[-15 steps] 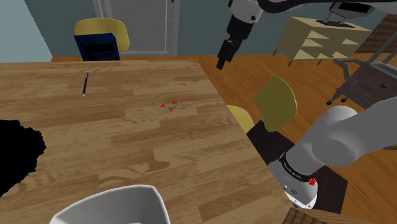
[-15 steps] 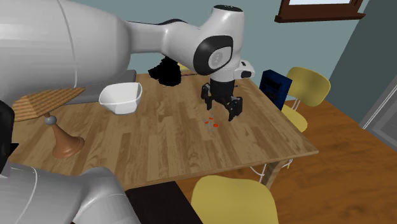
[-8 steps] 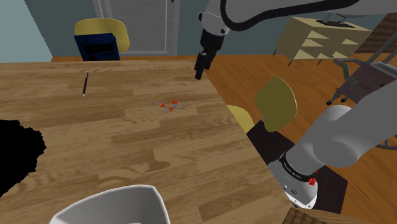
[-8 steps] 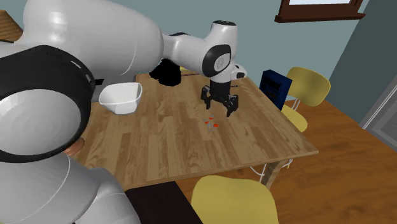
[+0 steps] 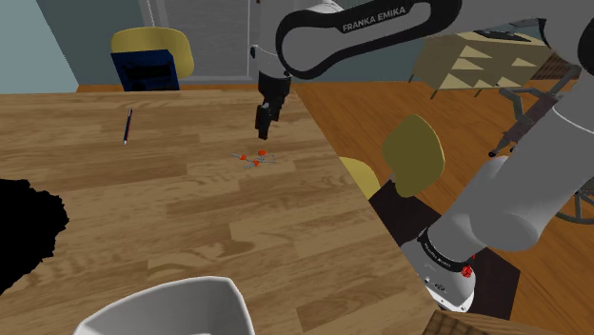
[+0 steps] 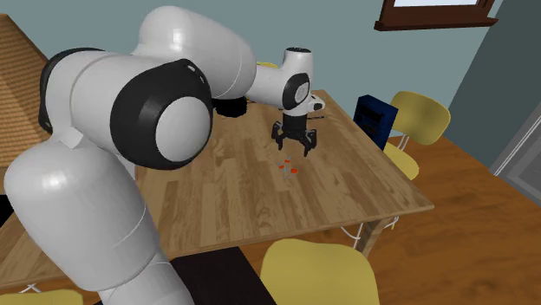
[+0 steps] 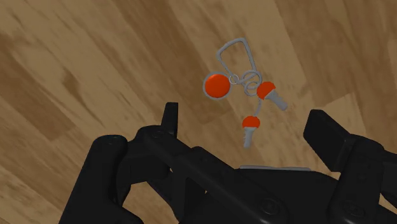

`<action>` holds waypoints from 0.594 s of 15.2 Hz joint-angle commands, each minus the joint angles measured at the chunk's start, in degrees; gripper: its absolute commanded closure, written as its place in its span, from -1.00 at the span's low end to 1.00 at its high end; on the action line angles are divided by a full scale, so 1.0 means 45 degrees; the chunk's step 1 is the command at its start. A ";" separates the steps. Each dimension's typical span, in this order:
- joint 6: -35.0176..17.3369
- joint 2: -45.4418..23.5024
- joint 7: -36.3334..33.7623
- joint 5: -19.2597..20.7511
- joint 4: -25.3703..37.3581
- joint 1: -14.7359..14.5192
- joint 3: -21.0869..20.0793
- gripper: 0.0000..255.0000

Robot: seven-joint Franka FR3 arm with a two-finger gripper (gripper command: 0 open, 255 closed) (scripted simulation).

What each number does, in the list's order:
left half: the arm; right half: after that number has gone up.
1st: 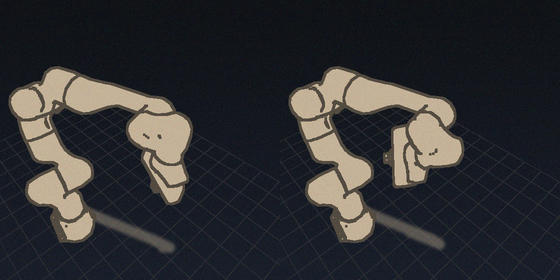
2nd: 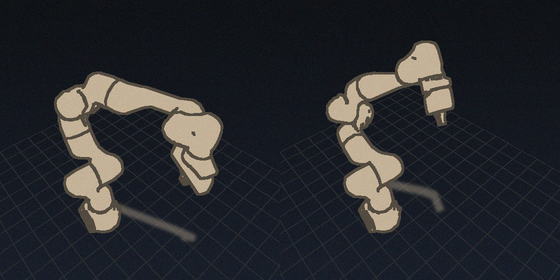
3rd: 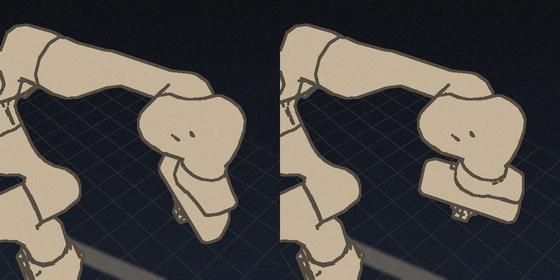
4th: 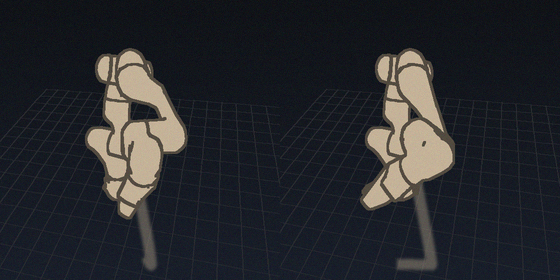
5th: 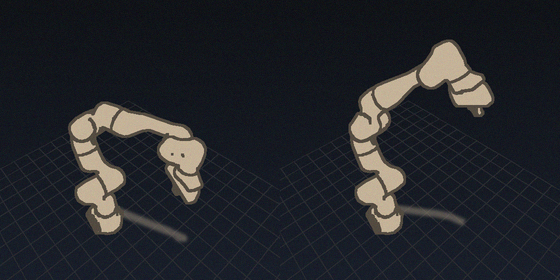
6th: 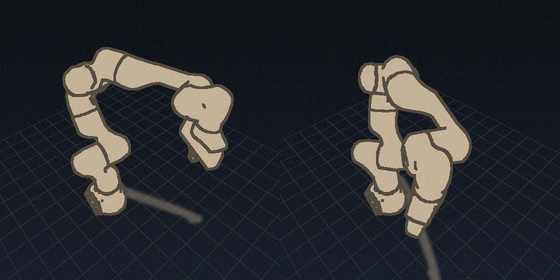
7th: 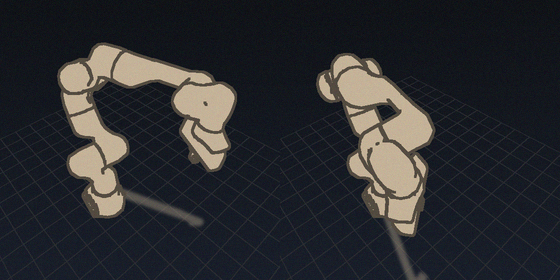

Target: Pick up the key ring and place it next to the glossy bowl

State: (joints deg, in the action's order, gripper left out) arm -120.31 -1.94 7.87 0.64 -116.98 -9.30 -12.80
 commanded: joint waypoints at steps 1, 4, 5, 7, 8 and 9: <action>-0.0139 -0.0954 -0.0111 0.0372 0.0654 -0.0215 -0.0186 -1.00; -0.0251 -0.2314 -0.0268 0.0946 0.1635 -0.0595 -0.0381 -1.00; -0.0265 -0.2770 -0.0315 0.1140 0.1983 -0.0738 -0.0429 -1.00; -0.0417 -0.3130 -0.0359 0.1288 0.2129 -0.0842 -0.0438 -1.00; -0.0565 -0.3205 -0.0378 0.1317 0.2053 -0.0847 -0.0426 -1.00; -0.0713 -0.3283 -0.0397 0.1347 0.1979 -0.0852 -0.0415 -1.00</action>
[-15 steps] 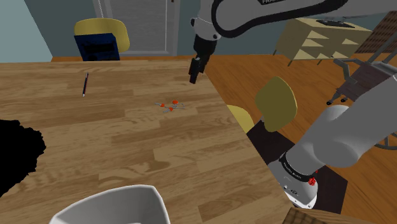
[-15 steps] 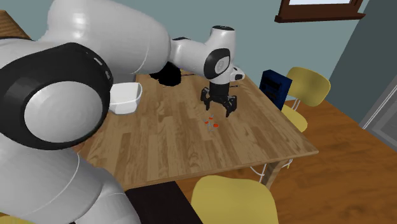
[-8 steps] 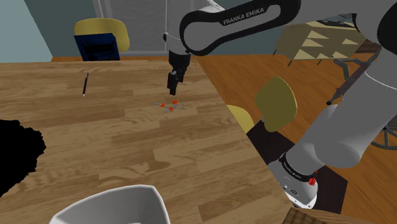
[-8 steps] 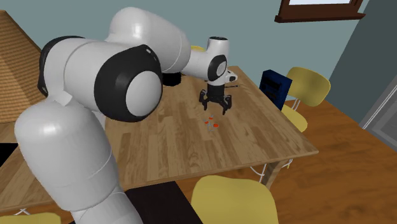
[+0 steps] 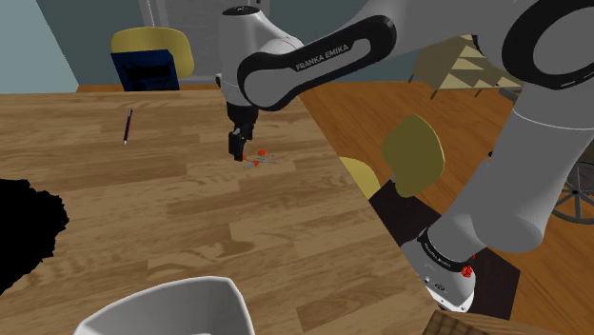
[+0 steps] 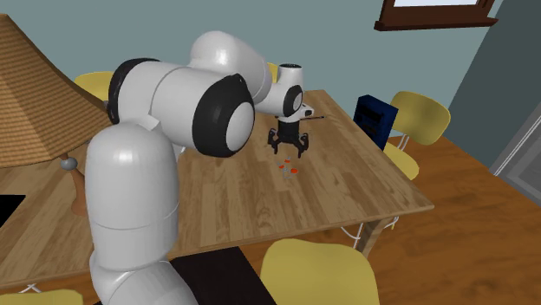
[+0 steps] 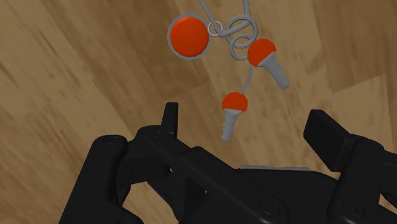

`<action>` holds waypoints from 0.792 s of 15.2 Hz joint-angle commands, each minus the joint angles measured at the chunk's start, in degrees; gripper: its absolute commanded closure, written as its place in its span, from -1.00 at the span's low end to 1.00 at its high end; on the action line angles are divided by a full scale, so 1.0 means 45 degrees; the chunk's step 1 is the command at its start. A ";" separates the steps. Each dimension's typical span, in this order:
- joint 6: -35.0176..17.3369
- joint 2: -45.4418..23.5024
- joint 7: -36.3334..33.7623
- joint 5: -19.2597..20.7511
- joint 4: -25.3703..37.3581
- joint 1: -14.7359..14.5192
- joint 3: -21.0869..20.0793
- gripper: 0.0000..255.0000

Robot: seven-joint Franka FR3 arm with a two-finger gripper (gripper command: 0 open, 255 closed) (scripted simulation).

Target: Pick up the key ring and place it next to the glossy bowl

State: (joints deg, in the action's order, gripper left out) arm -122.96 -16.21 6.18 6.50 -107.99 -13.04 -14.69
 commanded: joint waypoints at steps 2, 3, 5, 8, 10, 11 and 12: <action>-0.0418 -0.0274 -0.0062 0.0109 -0.0157 -0.0031 0.0030 -1.00; -0.0564 -0.0358 -0.0084 0.0142 -0.0222 -0.0037 0.0043 -1.00; -0.0792 -0.0492 -0.0118 0.0194 -0.0322 -0.0047 0.0064 -1.00; -0.0791 -0.0495 -0.0118 0.0195 -0.0318 -0.0048 0.0065 -1.00; -0.0791 -0.0495 -0.0118 0.0195 -0.0318 -0.0048 0.0065 -1.00; -0.0791 -0.0495 -0.0118 0.0195 -0.0318 -0.0048 0.0065 -1.00; -0.0790 -0.0492 -0.0118 0.0194 -0.0319 -0.0048 0.0065 -1.00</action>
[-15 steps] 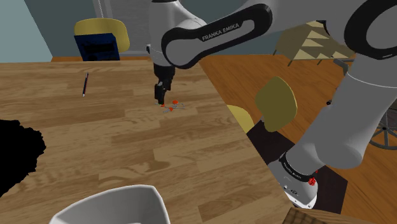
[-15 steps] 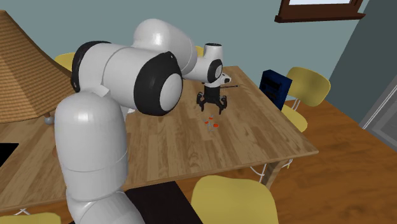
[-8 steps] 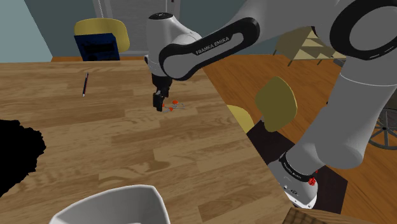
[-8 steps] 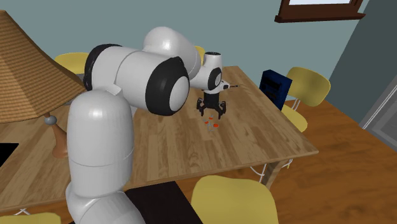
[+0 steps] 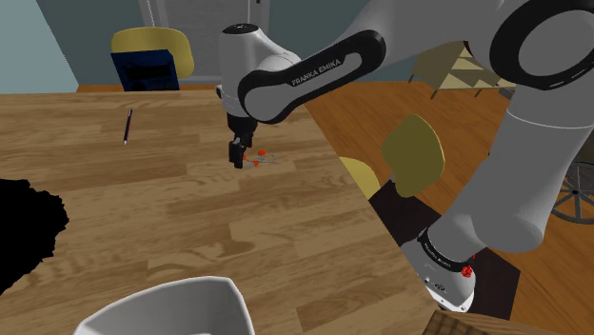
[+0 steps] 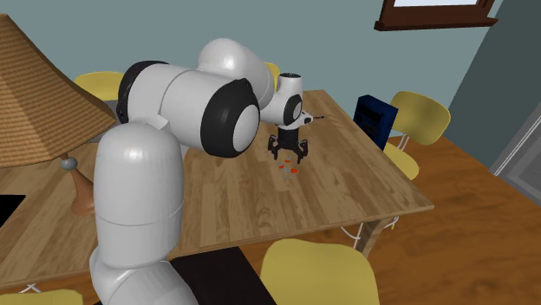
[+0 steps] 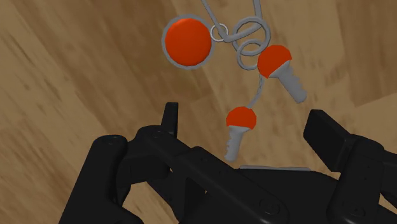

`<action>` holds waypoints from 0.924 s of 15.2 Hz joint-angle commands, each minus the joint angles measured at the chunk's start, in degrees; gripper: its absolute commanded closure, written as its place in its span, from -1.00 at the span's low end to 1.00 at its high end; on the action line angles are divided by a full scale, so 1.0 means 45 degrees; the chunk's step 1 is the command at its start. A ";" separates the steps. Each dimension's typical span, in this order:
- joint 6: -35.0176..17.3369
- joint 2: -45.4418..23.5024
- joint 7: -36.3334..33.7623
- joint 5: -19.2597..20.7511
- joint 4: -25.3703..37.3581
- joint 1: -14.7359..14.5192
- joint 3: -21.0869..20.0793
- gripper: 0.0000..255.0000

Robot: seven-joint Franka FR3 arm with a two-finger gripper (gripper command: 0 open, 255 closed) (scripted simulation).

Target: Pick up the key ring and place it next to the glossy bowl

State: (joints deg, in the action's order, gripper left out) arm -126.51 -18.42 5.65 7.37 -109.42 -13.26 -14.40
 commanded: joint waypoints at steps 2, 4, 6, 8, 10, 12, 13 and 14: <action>0.0000 0.0000 0.0000 0.0000 0.0000 0.0000 0.0000 1.00; 0.0020 -0.0059 0.0006 0.0013 0.0076 -0.0001 0.0008 1.00; 0.0001 0.0071 0.0050 -0.0021 -0.0068 0.0036 0.0006 1.00; 0.0014 0.0150 0.0090 -0.0050 -0.0135 0.0063 0.0002 1.00; -0.0002 -0.0003 -0.0002 0.0004 0.0001 0.0005 -0.0005 1.00; 0.0286 0.0175 0.0048 -0.0066 0.0118 0.0027 -0.0036 1.00; 0.0431 0.0259 0.0072 -0.0098 0.0182 0.0035 -0.0048 1.00; 0.0576 0.0342 0.0095 -0.0130 0.0249 0.0043 -0.0059 1.00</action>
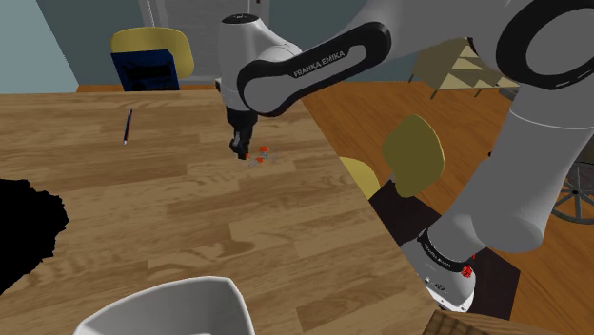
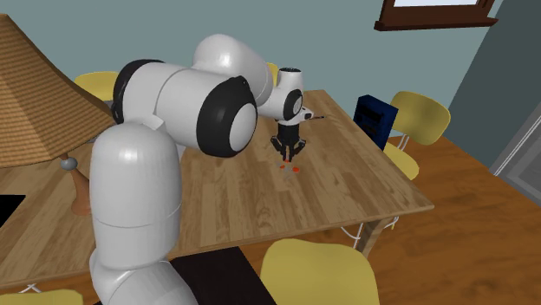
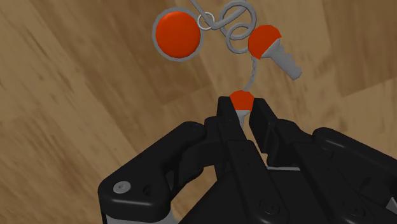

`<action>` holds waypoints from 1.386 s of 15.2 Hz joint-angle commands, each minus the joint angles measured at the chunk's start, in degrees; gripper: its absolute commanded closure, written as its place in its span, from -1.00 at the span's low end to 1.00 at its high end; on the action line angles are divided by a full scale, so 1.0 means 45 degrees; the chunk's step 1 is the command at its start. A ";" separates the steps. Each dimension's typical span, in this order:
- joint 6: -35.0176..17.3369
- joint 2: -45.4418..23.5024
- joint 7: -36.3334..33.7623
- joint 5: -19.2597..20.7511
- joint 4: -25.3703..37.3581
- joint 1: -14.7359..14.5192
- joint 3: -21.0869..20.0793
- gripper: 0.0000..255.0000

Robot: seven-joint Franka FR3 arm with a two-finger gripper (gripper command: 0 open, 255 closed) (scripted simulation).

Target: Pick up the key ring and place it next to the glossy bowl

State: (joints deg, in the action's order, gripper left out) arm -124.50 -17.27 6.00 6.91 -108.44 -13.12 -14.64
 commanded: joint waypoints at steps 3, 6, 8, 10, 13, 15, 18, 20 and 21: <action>0.0572 0.0321 0.0084 -0.0120 0.0246 0.0032 -0.0037 1.00; 0.1020 0.0537 0.0146 -0.0204 0.0488 0.0048 -0.0063 1.00; 0.1322 0.0669 0.0185 -0.0256 0.0664 0.0058 -0.0078 1.00; 0.1627 0.0791 0.0222 -0.0303 0.0852 0.0065 -0.0092 1.00; 0.2090 0.0957 0.0272 -0.0367 0.1156 0.0074 -0.0109 1.00; 0.2402 0.1055 0.0303 -0.0406 0.1374 0.0079 -0.0119 1.00; 0.2875 0.1184 0.0345 -0.0456 0.1726 0.0083 -0.0132 1.00; 0.3195 0.1256 0.0370 -0.0484 0.1976 0.0083 -0.0139 1.00; 0.3355 0.1288 0.0382 -0.0497 0.2106 0.0083 -0.0143 1.00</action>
State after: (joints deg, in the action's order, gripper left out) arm -110.16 -11.60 7.63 4.74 -99.58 -12.76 -15.28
